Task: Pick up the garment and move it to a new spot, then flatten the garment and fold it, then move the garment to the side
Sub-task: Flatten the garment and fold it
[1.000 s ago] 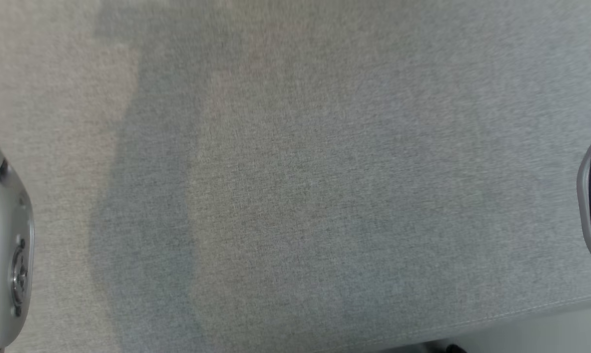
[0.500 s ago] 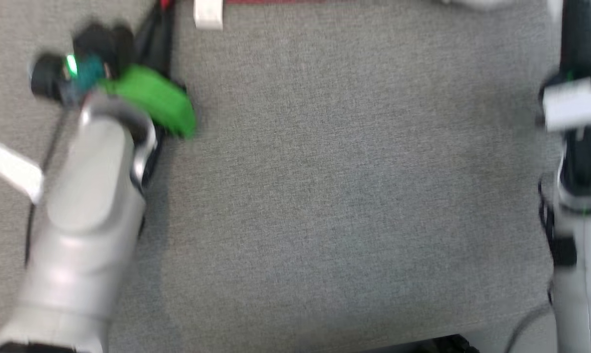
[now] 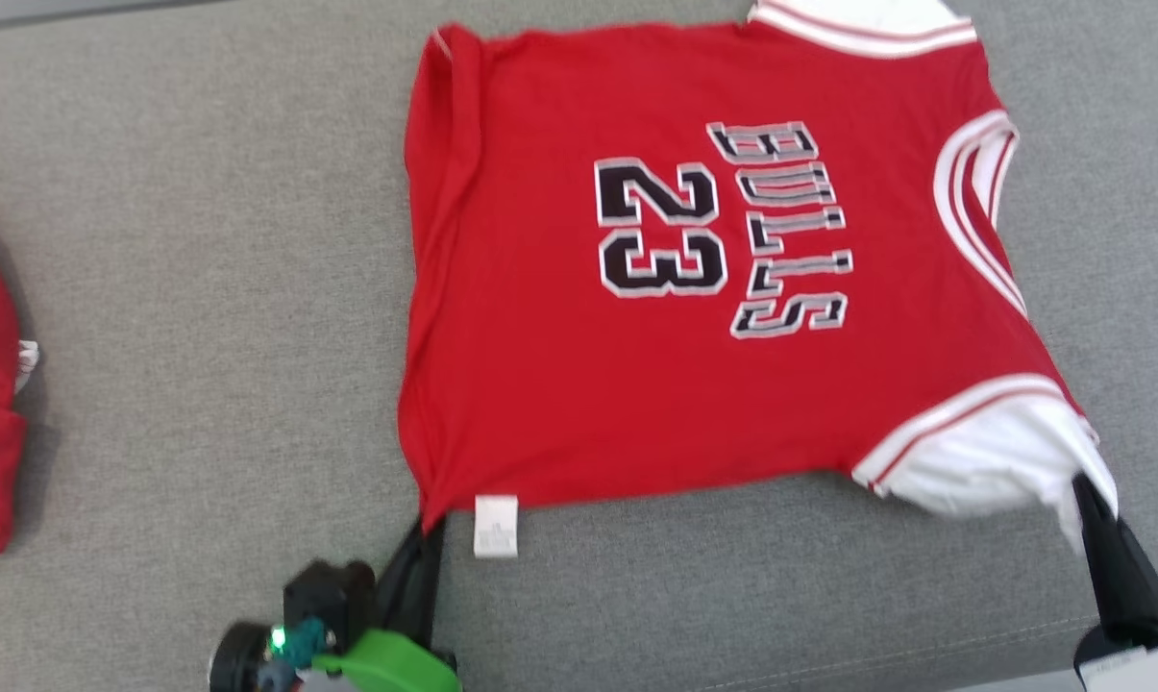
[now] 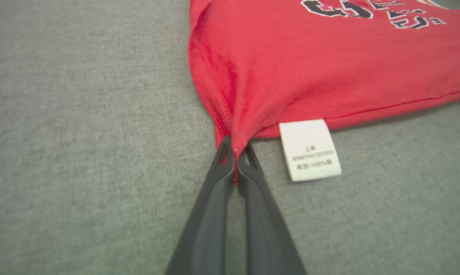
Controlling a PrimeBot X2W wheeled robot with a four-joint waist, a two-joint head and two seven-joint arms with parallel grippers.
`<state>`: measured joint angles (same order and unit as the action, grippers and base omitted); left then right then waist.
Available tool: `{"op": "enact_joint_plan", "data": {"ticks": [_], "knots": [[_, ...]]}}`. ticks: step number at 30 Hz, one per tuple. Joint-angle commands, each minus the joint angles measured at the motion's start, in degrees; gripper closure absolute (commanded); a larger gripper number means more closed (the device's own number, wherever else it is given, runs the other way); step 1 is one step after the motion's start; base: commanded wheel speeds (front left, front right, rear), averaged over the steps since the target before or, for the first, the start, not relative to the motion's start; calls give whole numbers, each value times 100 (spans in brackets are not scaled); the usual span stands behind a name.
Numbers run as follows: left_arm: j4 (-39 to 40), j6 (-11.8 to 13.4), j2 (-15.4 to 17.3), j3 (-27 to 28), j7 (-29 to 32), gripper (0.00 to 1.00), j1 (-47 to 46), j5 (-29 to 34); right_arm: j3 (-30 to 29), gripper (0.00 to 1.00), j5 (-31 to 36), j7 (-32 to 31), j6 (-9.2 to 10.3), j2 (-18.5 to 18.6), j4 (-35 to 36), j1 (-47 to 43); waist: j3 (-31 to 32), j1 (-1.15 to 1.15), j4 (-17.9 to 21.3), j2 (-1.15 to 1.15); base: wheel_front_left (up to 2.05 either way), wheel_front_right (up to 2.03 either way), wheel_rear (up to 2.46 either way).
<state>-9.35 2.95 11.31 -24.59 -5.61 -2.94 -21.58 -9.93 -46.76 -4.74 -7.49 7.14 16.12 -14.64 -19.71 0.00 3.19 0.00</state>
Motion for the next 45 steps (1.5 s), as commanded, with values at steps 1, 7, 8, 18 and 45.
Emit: {"op": "enact_joint_plan", "data": {"ticks": [1, 7, 8, 18, 45], "knots": [[252, 112, 45, -53, 181, 100, 413, -94, -99, 100, -9, -45, 0, 4, 20, -332, 584, 0, -161, 0, 0, 0, 0], [1437, 314, 124, -243, 993, 100, 1185, -333, -269, 100, 277, -338, 0, 120, -150, -691, 678, 0, -184, 0, 0, 0, 0], [1510, 298, 183, -282, 1140, 100, 1161, -321, -263, 100, 368, -438, 0, 160, -212, -615, 707, 0, -180, 0, 0, 0, 0], [1807, 45, 343, -287, 2373, 100, -298, -346, -346, 100, 1417, -2096, 0, 529, -781, 802, 780, 0, -156, 0, 0, 0, 0], [798, 78, 205, 146, 2555, 0, -1175, -858, -590, 0, 2045, -2696, 0, 425, -866, 2124, -15, 0, -89, 0, 0, 0, 0]]}}
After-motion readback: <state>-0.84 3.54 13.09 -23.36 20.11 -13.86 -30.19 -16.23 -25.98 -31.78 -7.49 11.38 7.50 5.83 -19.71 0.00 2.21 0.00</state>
